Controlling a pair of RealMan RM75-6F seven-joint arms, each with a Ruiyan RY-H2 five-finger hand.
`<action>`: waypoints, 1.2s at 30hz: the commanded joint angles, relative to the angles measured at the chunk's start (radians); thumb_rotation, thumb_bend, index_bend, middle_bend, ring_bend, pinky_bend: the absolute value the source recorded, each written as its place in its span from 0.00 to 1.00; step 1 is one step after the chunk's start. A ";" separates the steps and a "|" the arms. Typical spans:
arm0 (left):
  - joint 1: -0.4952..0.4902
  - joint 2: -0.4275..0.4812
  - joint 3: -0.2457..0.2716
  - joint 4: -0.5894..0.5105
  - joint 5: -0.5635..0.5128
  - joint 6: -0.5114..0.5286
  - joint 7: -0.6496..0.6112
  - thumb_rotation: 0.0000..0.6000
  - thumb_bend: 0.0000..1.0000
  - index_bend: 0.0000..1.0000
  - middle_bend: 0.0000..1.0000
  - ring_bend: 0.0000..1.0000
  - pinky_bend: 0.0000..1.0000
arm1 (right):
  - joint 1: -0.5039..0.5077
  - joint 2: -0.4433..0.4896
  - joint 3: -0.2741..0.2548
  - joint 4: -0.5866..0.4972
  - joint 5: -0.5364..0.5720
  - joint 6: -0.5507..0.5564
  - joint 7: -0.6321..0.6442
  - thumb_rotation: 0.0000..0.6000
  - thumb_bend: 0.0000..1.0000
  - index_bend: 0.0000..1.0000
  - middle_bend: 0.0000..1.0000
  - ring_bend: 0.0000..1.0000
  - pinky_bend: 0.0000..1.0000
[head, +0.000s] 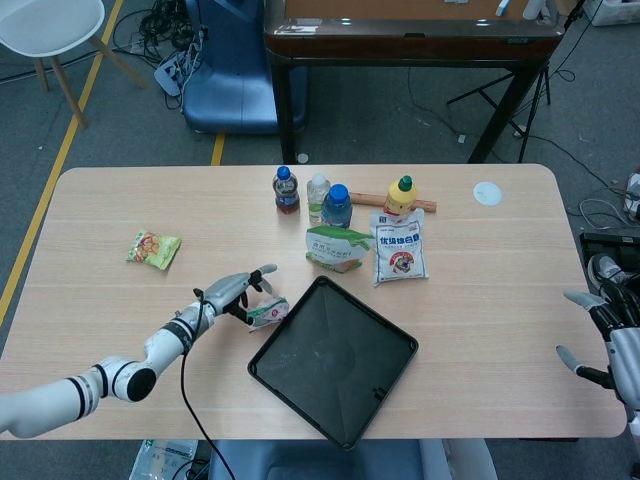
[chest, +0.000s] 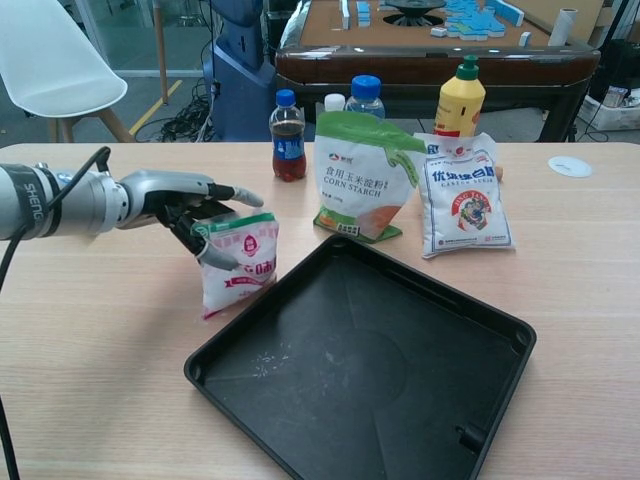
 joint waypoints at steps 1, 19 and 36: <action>-0.019 0.003 0.010 0.013 -0.052 -0.036 0.003 1.00 0.20 0.00 0.28 0.25 0.42 | 0.000 0.000 0.000 0.001 0.000 0.000 0.001 1.00 0.21 0.23 0.28 0.06 0.06; -0.032 0.052 0.027 -0.070 -0.095 -0.076 -0.011 1.00 0.20 0.00 0.37 0.34 0.48 | 0.003 0.001 0.002 -0.011 -0.003 -0.002 -0.011 1.00 0.21 0.23 0.28 0.06 0.06; -0.005 0.123 0.049 -0.165 -0.107 -0.009 0.003 1.00 0.20 0.00 0.01 0.00 0.10 | 0.002 0.001 0.000 -0.009 -0.016 0.008 -0.007 1.00 0.21 0.23 0.28 0.06 0.06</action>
